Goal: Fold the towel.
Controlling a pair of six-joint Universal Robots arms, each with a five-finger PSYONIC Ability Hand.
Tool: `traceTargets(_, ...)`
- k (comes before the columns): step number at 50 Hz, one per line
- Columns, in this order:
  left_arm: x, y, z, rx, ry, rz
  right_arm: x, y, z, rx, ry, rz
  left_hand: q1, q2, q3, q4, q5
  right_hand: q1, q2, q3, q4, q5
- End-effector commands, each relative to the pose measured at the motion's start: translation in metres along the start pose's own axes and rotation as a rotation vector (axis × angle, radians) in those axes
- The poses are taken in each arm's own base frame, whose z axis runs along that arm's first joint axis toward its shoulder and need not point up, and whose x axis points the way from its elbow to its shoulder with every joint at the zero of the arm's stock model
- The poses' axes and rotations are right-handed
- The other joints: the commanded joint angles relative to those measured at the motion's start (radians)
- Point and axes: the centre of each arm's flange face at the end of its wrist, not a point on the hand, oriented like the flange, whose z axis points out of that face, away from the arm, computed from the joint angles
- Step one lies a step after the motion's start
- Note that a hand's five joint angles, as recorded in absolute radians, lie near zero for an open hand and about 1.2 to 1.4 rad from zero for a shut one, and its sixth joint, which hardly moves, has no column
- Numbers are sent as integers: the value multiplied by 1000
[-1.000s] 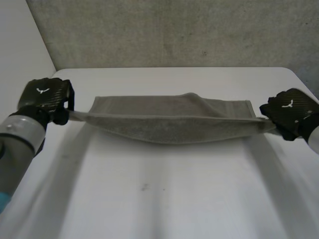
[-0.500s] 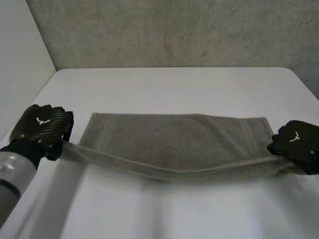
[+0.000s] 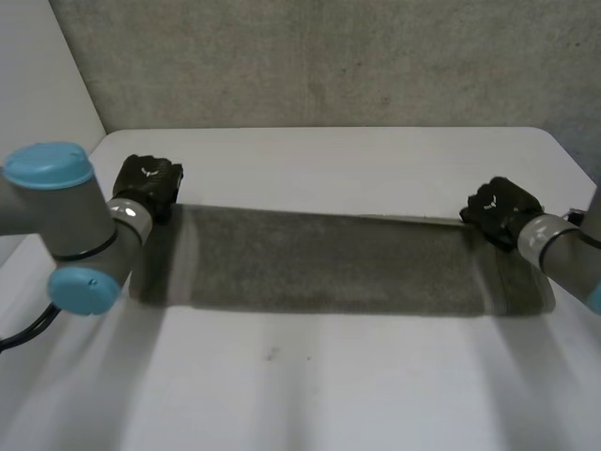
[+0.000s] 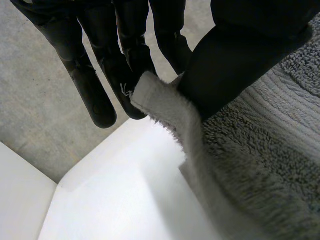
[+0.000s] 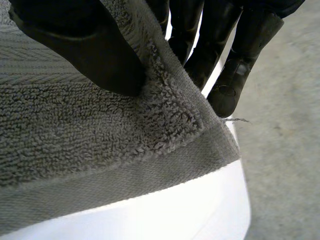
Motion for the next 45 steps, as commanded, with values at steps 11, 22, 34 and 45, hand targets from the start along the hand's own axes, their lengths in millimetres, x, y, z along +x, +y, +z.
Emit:
traceTargets(11,11,22,55,-5,-43,11,-9,-1,64,61,110,-27,192,178,179,177,186,60,61,61,52,40)
traceTargets(22,9,14,57,1,-54,6,1,-4,70,84,148,-4,-1030,-1044,-1043,-1045,-1036,-1162,-1161,-1161,-1169,-1182)
traceTargets(34,-1,-26,15,13,-51,-2,63,-41,25,167,243,273,-1030,-1044,-1043,-1045,-1036,-1162,-1161,-1161,-1169,-1182)
traceTargets(45,-4,-29,-49,12,-35,-114,33,-22,-35,10,118,395,-1030,-1044,-1043,-1045,-1036,-1162,-1161,-1161,-1169,-1182)
